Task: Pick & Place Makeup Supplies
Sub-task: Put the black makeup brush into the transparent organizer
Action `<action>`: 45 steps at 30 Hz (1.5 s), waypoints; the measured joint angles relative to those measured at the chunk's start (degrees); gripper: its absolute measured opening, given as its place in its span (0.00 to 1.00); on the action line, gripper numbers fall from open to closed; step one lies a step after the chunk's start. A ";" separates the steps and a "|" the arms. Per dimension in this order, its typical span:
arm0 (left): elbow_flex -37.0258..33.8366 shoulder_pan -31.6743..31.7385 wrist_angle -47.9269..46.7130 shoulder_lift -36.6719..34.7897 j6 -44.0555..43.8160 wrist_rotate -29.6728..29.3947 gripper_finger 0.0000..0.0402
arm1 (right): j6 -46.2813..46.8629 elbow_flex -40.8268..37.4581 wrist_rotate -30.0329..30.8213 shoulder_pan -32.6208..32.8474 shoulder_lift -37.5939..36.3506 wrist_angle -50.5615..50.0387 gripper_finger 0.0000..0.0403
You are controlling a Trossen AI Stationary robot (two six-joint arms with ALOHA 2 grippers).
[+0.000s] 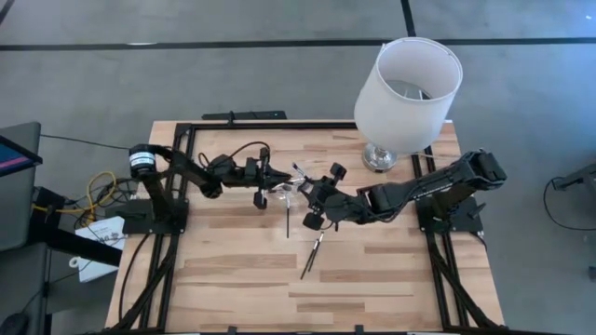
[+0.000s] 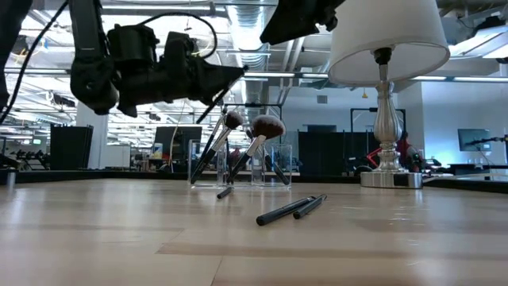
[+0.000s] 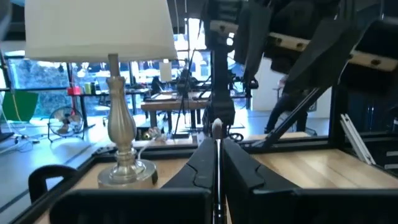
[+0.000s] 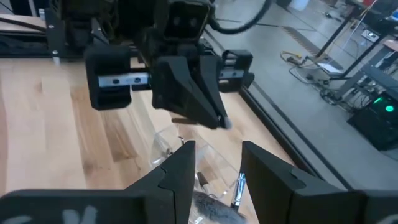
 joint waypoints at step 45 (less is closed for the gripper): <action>-5.17 2.14 -0.03 5.19 0.20 -3.24 0.09 | 7.55 0.00 -6.00 0.02 0.01 -4.57 0.30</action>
